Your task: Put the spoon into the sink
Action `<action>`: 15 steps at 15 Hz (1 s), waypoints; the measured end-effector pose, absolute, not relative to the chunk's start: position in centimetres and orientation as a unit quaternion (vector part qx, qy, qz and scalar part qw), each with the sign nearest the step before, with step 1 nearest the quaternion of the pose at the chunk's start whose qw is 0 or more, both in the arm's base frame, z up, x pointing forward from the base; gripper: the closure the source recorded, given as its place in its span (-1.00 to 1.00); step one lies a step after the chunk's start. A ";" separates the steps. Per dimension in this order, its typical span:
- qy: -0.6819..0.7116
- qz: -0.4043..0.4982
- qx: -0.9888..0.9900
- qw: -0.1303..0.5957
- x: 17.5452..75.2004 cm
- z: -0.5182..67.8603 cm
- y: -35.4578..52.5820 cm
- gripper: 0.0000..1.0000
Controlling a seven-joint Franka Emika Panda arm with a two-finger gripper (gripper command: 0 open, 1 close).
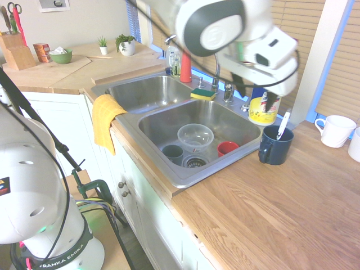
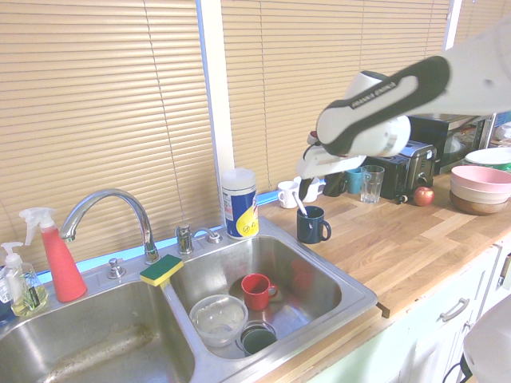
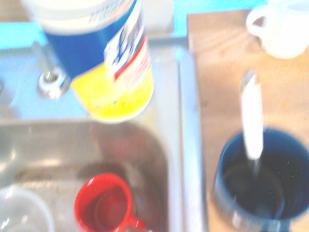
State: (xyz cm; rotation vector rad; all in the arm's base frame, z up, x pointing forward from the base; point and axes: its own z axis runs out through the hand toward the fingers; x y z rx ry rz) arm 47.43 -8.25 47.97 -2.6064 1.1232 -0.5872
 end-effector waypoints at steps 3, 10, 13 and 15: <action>0.390 -0.188 -0.894 0.111 50.3 46.1 -9.9 -1.00; 0.363 -0.182 -0.909 0.093 55.0 43.2 -11.8 -1.00; 0.353 -0.182 -0.913 0.093 56.8 42.1 -12.6 1.00; 0.342 -0.181 -0.917 0.092 57.5 41.4 -12.8 1.00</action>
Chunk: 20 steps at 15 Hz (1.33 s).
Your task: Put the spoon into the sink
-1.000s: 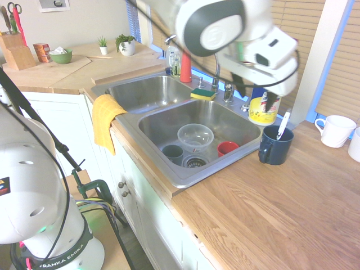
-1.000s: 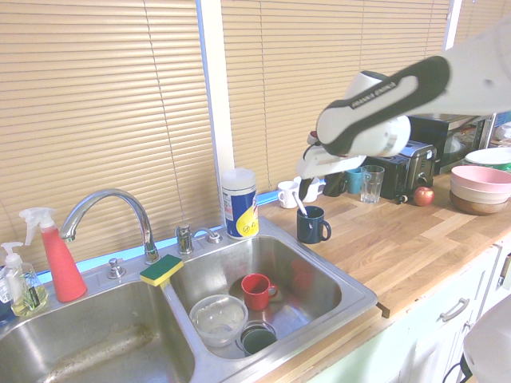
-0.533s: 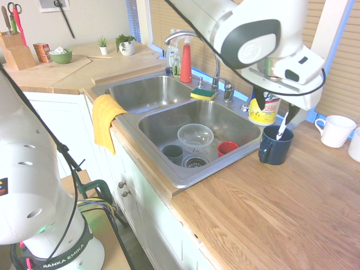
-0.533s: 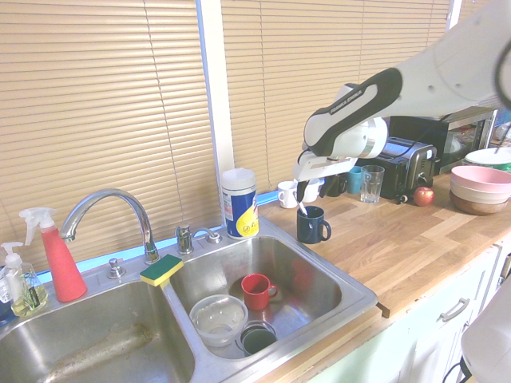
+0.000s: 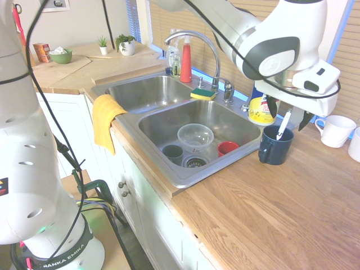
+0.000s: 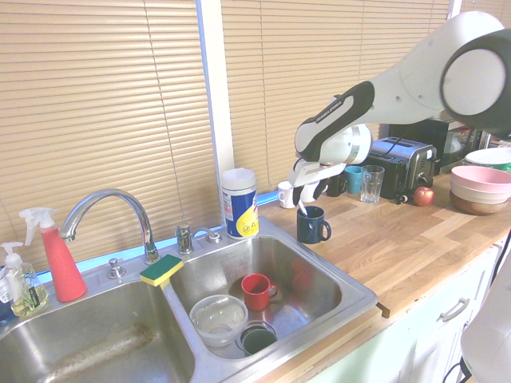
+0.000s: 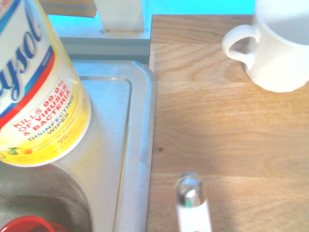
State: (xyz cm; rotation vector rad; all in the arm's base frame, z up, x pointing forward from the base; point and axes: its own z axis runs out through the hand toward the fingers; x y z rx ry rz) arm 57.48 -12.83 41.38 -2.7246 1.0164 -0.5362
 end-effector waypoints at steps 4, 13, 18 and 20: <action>0.325 -0.188 -0.923 0.086 57.9 40.5 -12.9 1.00; 0.309 -0.195 -0.927 0.083 58.1 40.4 -12.4 1.00; 0.304 -0.195 -0.929 0.083 58.2 40.4 -11.9 1.00; 0.303 -0.195 -0.929 0.083 58.3 40.4 -11.8 1.00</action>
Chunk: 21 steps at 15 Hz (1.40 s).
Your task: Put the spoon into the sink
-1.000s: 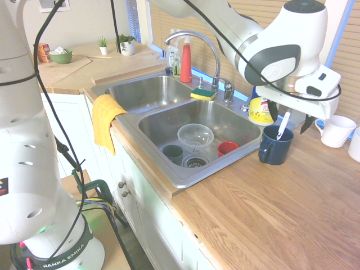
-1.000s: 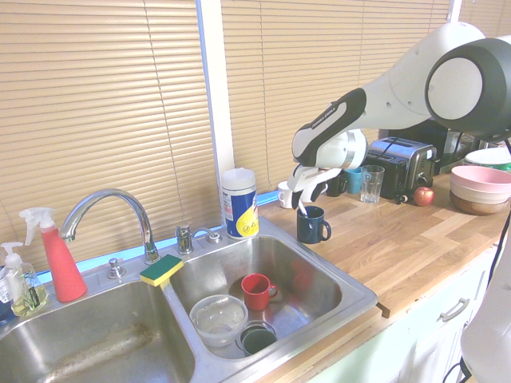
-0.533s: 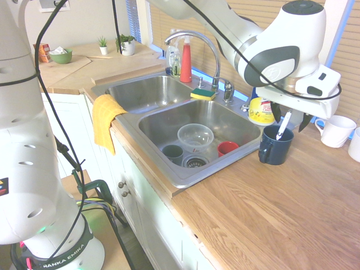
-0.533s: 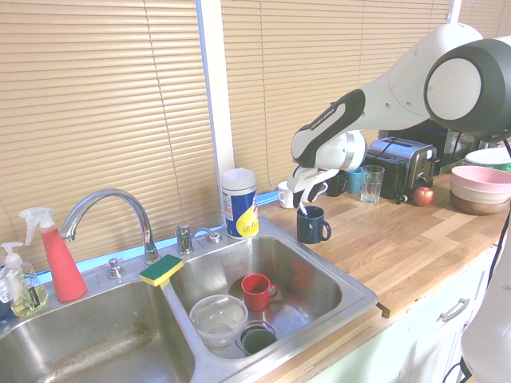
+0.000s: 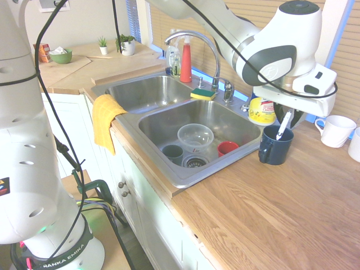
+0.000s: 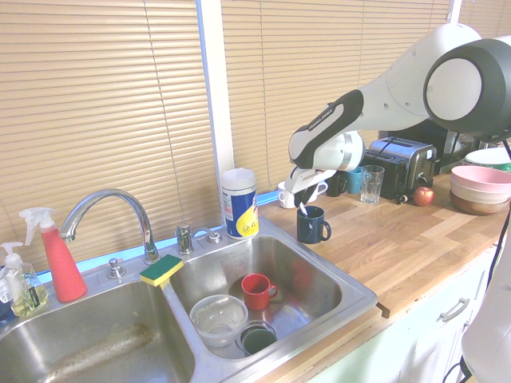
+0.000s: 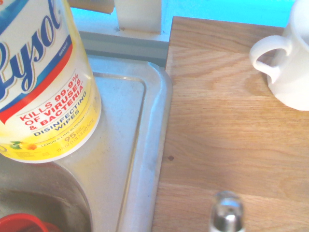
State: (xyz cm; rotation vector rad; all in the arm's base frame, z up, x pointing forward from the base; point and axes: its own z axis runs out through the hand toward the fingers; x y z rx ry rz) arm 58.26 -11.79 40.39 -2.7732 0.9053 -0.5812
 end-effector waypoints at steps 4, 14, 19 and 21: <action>0.302 -0.195 -0.929 0.084 58.3 40.5 -11.6 1.00; 0.320 -0.223 -0.913 0.120 57.0 44.7 -12.1 1.00; 0.298 -0.240 -0.910 0.162 51.8 51.0 -11.2 1.00; 0.291 -0.239 -0.912 0.166 50.1 51.4 -10.6 1.00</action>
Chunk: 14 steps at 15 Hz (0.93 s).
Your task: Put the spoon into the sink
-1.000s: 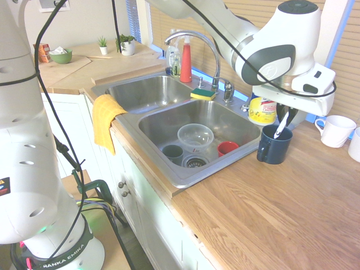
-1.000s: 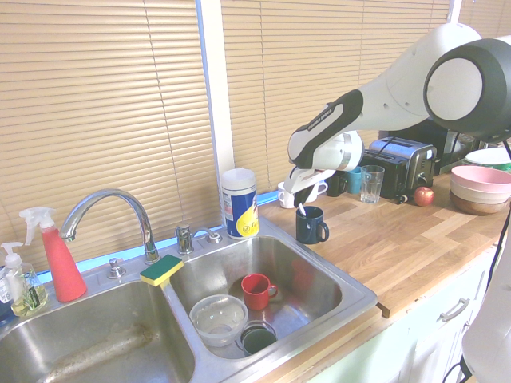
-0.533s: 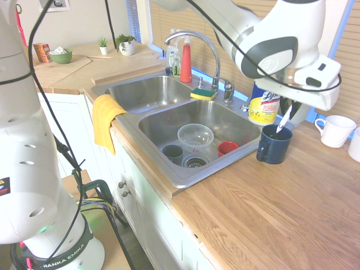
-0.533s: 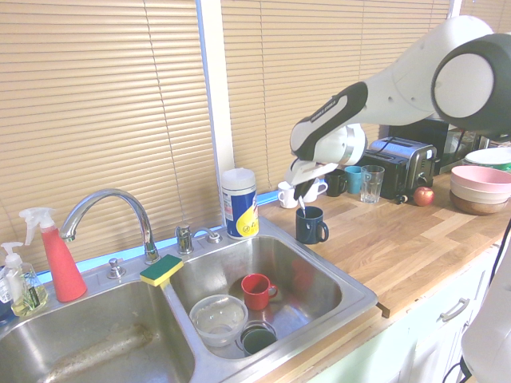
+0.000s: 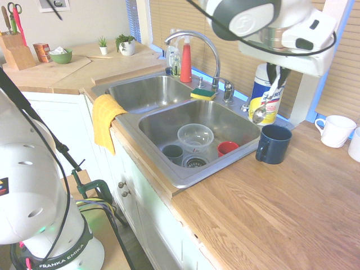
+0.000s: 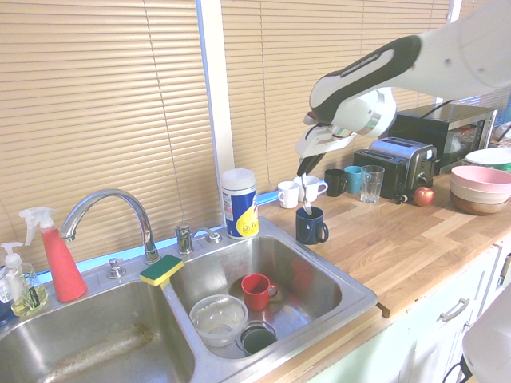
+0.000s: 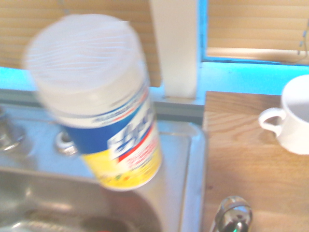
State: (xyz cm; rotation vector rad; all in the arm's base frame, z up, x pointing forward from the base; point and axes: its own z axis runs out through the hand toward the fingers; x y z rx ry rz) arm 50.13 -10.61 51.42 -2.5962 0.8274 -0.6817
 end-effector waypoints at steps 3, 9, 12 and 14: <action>0.267 -0.230 -0.926 0.138 50.0 48.2 -8.3 1.00; 0.205 -0.233 -0.948 0.071 48.7 41.5 2.3 1.00; 0.196 -0.230 -0.953 0.041 47.9 38.9 5.1 1.00; 0.191 -0.225 -0.955 0.017 48.0 36.7 6.3 1.00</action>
